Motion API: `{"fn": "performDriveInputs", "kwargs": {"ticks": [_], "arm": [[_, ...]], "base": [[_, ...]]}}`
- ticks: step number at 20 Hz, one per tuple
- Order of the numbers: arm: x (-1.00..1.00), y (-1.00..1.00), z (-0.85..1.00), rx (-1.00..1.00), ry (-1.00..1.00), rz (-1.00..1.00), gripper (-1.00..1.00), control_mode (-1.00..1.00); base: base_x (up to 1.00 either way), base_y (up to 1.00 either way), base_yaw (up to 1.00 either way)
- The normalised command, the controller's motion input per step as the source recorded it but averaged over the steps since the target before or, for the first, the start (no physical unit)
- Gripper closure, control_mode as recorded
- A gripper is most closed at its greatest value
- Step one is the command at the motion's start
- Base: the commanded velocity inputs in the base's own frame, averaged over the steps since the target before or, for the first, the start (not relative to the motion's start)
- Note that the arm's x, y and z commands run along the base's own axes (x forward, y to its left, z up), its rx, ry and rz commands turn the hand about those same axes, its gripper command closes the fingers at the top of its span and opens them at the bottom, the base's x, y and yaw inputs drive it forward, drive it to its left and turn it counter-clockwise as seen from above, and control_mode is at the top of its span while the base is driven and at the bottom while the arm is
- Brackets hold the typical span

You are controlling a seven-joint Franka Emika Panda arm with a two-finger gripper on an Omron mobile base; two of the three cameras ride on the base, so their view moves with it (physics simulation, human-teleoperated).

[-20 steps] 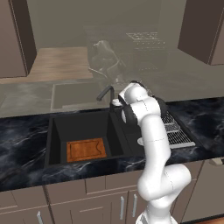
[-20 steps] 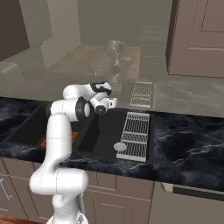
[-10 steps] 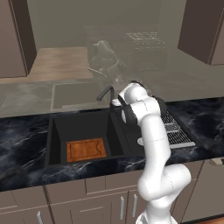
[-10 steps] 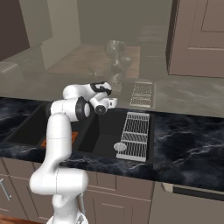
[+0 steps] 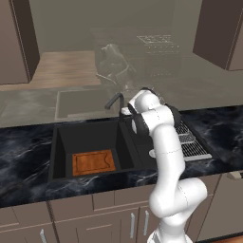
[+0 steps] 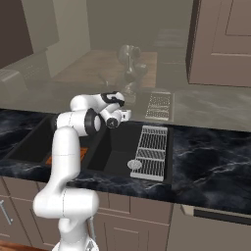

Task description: Turn on the sink faucet with hot water and rinse the cutting board for ten seconds, then turn off the faucet. Push the cutting board to reach the water if necessary.

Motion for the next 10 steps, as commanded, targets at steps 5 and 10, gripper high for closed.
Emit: {"fn": "performDriveInputs", "kwargs": {"ticks": [5, 10], "arm": [[0.00, 0.00, 0.00, 0.00, 0.00, 0.00, 1.00, -1.00], [0.00, 0.00, 0.00, 0.00, 0.00, 0.00, 1.00, -1.00]], "base": [[0.00, 0.00, 0.00], [0.00, 0.00, 0.00]]}}
